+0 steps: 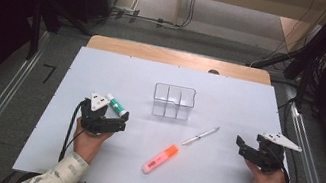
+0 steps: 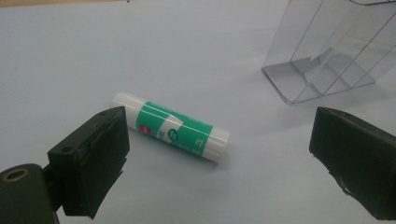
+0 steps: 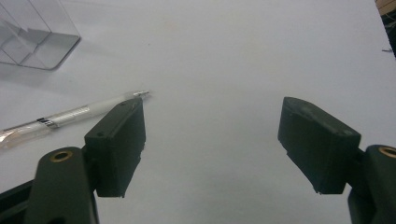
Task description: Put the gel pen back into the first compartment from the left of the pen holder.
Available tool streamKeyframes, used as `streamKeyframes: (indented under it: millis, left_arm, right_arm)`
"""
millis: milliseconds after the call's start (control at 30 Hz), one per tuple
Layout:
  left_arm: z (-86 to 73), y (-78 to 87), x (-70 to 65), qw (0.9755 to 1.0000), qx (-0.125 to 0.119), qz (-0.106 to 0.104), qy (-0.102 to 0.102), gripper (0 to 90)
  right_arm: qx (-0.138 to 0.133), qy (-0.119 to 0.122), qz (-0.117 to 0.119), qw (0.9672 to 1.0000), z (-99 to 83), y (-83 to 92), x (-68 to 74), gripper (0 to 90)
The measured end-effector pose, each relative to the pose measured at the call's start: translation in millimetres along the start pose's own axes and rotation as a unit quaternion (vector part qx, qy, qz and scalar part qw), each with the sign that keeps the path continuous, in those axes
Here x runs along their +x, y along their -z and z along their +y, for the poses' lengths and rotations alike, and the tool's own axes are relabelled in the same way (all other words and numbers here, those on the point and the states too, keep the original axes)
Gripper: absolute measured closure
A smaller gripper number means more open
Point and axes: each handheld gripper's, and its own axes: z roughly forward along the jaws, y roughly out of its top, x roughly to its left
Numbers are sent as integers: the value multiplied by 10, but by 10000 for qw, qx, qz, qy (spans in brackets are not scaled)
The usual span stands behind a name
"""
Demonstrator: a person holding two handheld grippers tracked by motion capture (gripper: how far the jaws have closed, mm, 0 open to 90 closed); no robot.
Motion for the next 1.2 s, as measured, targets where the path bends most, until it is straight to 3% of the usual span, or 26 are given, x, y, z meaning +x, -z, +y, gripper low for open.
streamKeyframes:
  millis: [167,433,700,1200]
  left_arm:
    - [-1,-36,-91,9999,-53,-115,-96,70]
    - [39,-76,-205,9996,-90,-275,-44,74]
    - [61,-130,-372,9987,-204,-436,-135,74]
    - [122,-275,-660,9964,-128,-804,-218,102]
  right_arm:
    - [-1,10,5,10000,1,-8,0,218]
    - [0,3,12,10000,2,-7,0,218]
    - [8,3,10,10000,2,-10,1,217]
    - [15,-8,1,10000,1,-12,-1,217]
